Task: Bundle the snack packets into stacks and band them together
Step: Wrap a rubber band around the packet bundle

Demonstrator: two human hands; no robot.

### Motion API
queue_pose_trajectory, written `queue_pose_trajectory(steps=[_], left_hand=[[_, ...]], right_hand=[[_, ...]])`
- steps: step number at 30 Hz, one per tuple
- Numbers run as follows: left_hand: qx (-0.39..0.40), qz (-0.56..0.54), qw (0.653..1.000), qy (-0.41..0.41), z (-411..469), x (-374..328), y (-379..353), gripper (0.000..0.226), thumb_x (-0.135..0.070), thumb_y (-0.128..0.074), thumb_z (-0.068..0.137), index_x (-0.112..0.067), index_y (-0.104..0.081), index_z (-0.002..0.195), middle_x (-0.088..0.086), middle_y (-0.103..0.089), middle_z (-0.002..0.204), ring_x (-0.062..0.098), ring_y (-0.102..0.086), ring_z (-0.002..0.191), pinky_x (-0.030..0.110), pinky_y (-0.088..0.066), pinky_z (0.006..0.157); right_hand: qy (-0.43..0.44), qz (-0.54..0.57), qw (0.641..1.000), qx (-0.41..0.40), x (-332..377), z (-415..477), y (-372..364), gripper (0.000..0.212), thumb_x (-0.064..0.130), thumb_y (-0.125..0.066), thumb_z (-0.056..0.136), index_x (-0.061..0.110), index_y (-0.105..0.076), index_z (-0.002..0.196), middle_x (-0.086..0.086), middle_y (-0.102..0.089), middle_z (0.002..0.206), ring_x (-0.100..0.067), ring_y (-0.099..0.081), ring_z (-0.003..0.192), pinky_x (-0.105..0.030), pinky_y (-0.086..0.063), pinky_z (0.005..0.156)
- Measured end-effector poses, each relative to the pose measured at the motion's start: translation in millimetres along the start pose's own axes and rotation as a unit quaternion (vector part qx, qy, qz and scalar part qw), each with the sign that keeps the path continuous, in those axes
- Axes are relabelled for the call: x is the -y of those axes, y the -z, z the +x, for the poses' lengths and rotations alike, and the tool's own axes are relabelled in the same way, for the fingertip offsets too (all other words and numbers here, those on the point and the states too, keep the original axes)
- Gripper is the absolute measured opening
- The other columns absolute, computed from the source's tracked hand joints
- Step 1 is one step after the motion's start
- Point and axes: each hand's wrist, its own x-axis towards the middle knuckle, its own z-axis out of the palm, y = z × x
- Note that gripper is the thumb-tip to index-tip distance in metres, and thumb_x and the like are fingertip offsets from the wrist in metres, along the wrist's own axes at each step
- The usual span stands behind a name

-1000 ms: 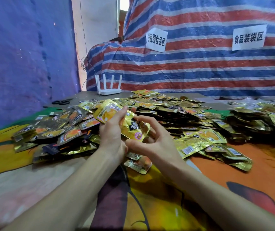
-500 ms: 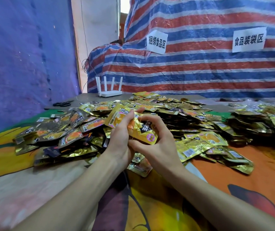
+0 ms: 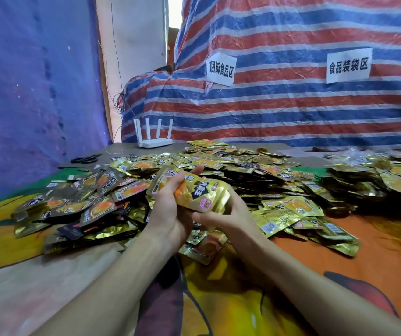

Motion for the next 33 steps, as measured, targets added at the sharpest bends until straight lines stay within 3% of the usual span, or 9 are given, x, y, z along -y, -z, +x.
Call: queue_pose_trajectory(steps=[3, 7, 12, 15, 17, 20, 22, 27, 33], left_hand=[[-0.005, -0.004, 1.0, -0.005, -1.4, -4.1, 1.4, 0.039, -0.04, -0.051, 0.101, -0.014, -0.081, 0.101, 0.02, -0.074, 0.104, 0.032, -0.075, 0.084, 0.044, -0.063, 0.071], [-0.007, -0.007, 1.0, 0.007, -4.2, -2.7, 2.4, 0.04, -0.042, -0.053, 0.1, -0.013, -0.078, 0.11, 0.022, -0.074, 0.109, 0.033, -0.075, 0.087, 0.04, -0.062, 0.063], [0.005, 0.044, 0.999, 0.017, -8.0, 9.7, -6.5, 0.035, -0.039, -0.056, 0.097, -0.016, -0.08, 0.103, 0.018, -0.074, 0.112, 0.033, -0.075, 0.095, 0.039, -0.062, 0.063], [0.006, 0.098, 0.995, 0.025, -10.2, 23.1, -20.9, 0.034, -0.04, -0.063, 0.091, -0.014, -0.079, 0.105, 0.014, -0.075, 0.109, 0.031, -0.074, 0.098, 0.045, -0.063, 0.071], [-0.005, 0.118, 0.993, 0.019, -9.5, 28.6, -34.9, 0.034, -0.042, -0.071, 0.083, -0.01, -0.082, 0.094, 0.01, -0.077, 0.091, 0.025, -0.076, 0.082, 0.038, -0.061, 0.059], [-0.028, 0.177, 0.983, 0.024, -5.4, 36.9, -56.9, 0.044, -0.048, -0.082, 0.057, -0.01, -0.078, 0.078, 0.002, -0.072, 0.069, 0.016, -0.07, 0.056, 0.029, -0.054, 0.052], [-0.023, 0.235, 0.971, 0.038, -0.9, 45.2, -68.3, 0.059, -0.056, -0.083, 0.049, -0.012, -0.073, 0.086, 0.001, -0.07, 0.07, 0.016, -0.067, 0.057, 0.031, -0.052, 0.06], [-0.01, 0.338, 0.939, 0.062, 11.3, 66.7, -89.2, 0.052, -0.048, -0.08, 0.075, -0.014, -0.066, 0.112, 0.004, -0.072, 0.108, 0.021, -0.07, 0.095, 0.031, -0.052, 0.068], [0.045, 0.423, 0.905, 0.03, 14.4, 77.0, -99.4, 0.021, -0.03, -0.07, 0.092, -0.013, -0.068, 0.104, 0.001, -0.073, 0.093, 0.014, -0.069, 0.075, 0.025, -0.052, 0.064]], right_hand=[[0.027, 0.008, 1.0, -0.004, 8.1, -3.5, 6.2, 0.074, 0.034, -0.077, 0.053, 0.02, -0.061, 0.124, -0.005, -0.071, 0.112, -0.021, -0.069, 0.103, -0.036, -0.058, 0.085], [0.047, -0.148, 0.987, -0.04, 22.8, -8.3, 12.8, 0.063, 0.036, -0.078, 0.064, 0.032, -0.062, 0.124, 0.001, -0.067, 0.117, -0.021, -0.064, 0.109, -0.042, -0.055, 0.091], [0.021, -0.357, 0.933, 0.039, 44.3, -13.8, 24.1, 0.084, 0.051, -0.089, 0.065, 0.031, -0.047, 0.136, 0.026, -0.056, 0.114, 0.015, -0.055, 0.1, -0.003, -0.044, 0.081], [0.009, -0.414, 0.908, 0.066, 48.9, -15.9, 28.6, 0.095, 0.042, -0.09, 0.068, 0.03, -0.032, 0.143, 0.011, -0.063, 0.121, -0.002, -0.063, 0.106, -0.022, -0.055, 0.091], [-0.002, -0.415, 0.909, 0.045, 54.2, -16.5, 37.3, 0.088, 0.034, -0.087, 0.071, 0.025, -0.035, 0.141, 0.0, -0.068, 0.112, -0.015, -0.069, 0.094, -0.033, -0.061, 0.081], [0.008, -0.443, 0.896, 0.005, 64.5, -17.0, 59.8, 0.078, 0.036, -0.087, 0.071, 0.018, -0.041, 0.132, 0.003, -0.067, 0.096, -0.011, -0.067, 0.078, -0.029, -0.056, 0.066], [0.016, -0.464, 0.885, -0.034, 71.4, -16.5, 77.7, 0.078, 0.044, -0.087, 0.07, 0.018, -0.041, 0.128, 0.007, -0.062, 0.097, -0.01, -0.062, 0.081, -0.029, -0.051, 0.065], [-0.022, -0.517, 0.841, -0.158, 89.1, 4.9, 143.5, 0.064, 0.041, -0.082, 0.075, 0.015, -0.042, 0.119, -0.001, -0.061, 0.098, -0.012, -0.06, 0.078, -0.034, -0.053, 0.06], [-0.169, -0.56, 0.786, -0.2, 100.5, 33.8, 221.9, 0.033, 0.036, -0.078, 0.08, 0.01, -0.058, 0.086, -0.005, -0.059, 0.079, -0.015, -0.053, 0.065, -0.025, -0.037, 0.051]])
